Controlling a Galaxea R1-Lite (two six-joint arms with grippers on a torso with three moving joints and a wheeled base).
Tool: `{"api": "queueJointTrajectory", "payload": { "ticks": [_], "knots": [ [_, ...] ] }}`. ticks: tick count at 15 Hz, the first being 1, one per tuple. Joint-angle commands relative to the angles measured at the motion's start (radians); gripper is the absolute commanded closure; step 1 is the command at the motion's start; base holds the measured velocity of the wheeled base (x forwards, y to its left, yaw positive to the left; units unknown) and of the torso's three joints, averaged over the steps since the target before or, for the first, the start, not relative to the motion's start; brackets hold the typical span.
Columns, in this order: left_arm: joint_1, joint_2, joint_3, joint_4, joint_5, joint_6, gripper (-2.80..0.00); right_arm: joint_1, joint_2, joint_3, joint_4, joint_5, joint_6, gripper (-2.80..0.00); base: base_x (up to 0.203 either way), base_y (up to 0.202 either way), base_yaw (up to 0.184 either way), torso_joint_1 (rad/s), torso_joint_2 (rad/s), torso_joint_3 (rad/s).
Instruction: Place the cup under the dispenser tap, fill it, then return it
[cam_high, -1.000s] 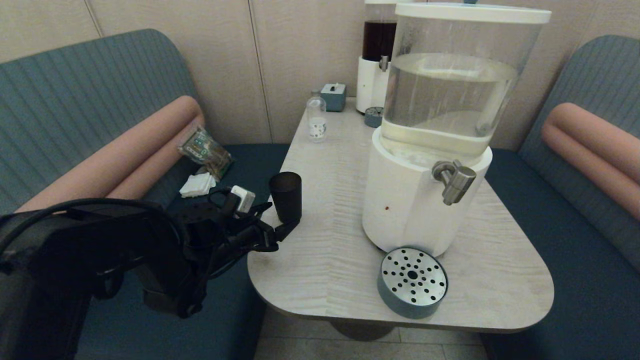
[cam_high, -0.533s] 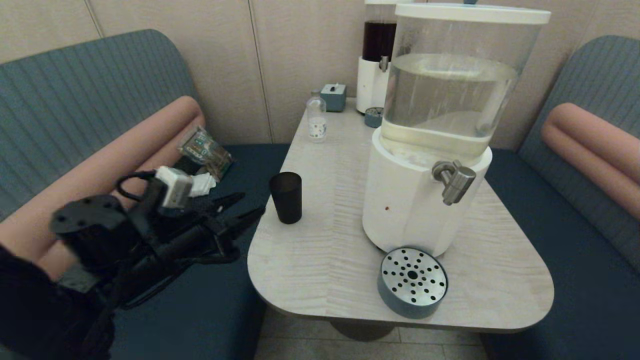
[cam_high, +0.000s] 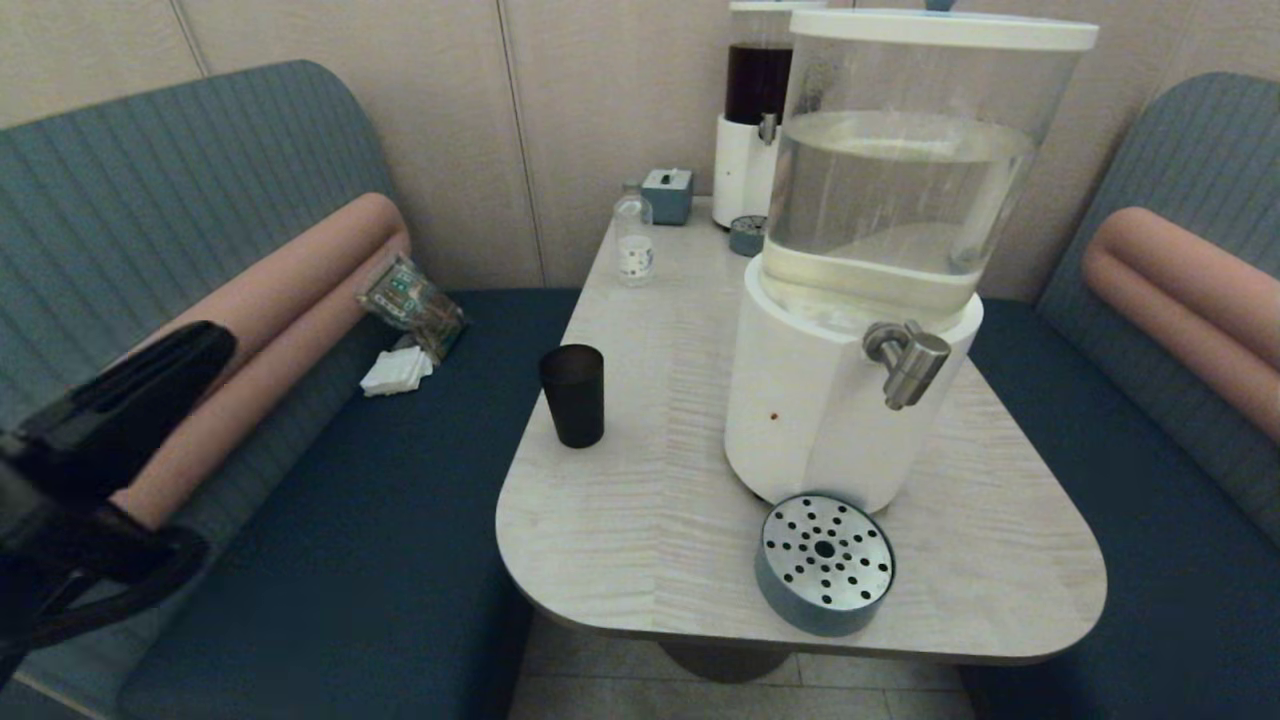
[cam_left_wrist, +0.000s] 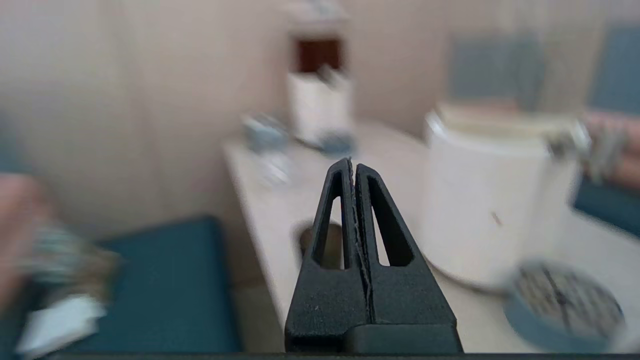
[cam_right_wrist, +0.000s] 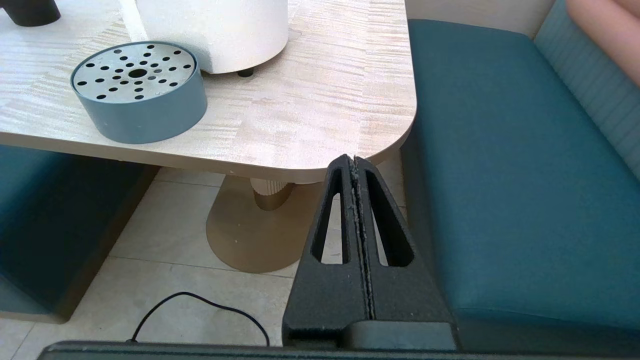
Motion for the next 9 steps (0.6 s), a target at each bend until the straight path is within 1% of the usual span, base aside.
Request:
{"api": "queueJointTrajectory", "payload": {
  "ticks": [1, 3, 5, 7, 9],
  "knots": [
    [0.035, -0.274, -0.002, 0.117, 0.064, -0.005, 0.0, 0.0, 0.001, 0.002, -0.001, 0.0, 0.0, 0.0, 0.0, 0.0, 0.0, 0.0, 0.0, 0.0],
    [0.099, -0.443, -0.027, 0.282, 0.106, -0.01, 0.0, 0.0, 0.001, 0.002, -0.001, 0.0, 0.0, 0.0, 0.0, 0.0, 0.0, 0.0, 0.0, 0.0],
    [0.165, -0.593, -0.066, 0.459, 0.125, -0.012, 0.0, 0.0, 0.001, 0.002, -0.001, 0.001, 0.0, 0.0, 0.0, 0.0, 0.0, 0.0, 0.0, 0.0],
    [0.194, -0.758, -0.082, 0.663, 0.126, -0.009, 0.0, 0.0, 0.001, 0.002, -0.001, 0.0, 0.0, 0.0, 0.0, 0.0, 0.0, 0.0, 0.0, 0.0],
    [0.203, -0.925, -0.078, 0.864, 0.102, -0.006, 0.0, 0.0, 0.001, 0.002, -0.002, 0.0, 0.0, 0.0, 0.0, 0.0, 0.0, 0.0, 0.0, 0.0]
  ]
}}
